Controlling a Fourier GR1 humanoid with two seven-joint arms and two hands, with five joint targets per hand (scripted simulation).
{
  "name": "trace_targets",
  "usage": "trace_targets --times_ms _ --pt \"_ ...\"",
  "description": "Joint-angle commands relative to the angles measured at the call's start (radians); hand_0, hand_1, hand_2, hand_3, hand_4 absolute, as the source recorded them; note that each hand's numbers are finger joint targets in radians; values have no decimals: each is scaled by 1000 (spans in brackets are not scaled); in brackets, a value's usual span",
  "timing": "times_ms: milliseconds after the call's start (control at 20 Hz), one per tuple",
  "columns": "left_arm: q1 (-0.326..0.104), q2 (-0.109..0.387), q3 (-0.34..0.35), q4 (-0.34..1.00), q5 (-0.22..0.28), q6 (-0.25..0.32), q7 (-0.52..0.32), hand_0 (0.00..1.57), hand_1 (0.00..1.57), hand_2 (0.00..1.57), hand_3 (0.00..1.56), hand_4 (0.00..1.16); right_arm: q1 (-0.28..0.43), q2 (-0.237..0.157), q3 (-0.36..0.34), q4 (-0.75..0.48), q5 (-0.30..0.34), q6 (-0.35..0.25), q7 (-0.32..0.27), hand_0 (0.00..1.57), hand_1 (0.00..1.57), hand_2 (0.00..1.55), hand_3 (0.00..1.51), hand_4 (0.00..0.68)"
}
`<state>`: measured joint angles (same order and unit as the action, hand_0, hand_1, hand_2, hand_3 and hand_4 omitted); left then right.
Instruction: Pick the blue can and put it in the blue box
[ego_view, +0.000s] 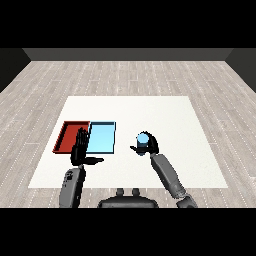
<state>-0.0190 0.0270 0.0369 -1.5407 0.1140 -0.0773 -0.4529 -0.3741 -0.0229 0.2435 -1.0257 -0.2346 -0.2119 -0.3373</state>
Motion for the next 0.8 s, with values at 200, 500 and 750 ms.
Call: trace_targets --times_ms 200,500,750 --pt "5 -26 -101 21 -38 40 42 0 0 0 0 0 12 -12 18 -204 61 0 83 1493 1493 1451 1405 648" --pt "-136 -27 -147 153 -18 54 82 0 0 0 0 0 -15 15 5 -235 83 24 42 1432 1432 1451 1424 661" --pt "-121 -27 -196 128 -5 95 124 0 0 0 0 0 -54 22 -50 -152 82 57 -4 1432 1432 1451 1424 661"
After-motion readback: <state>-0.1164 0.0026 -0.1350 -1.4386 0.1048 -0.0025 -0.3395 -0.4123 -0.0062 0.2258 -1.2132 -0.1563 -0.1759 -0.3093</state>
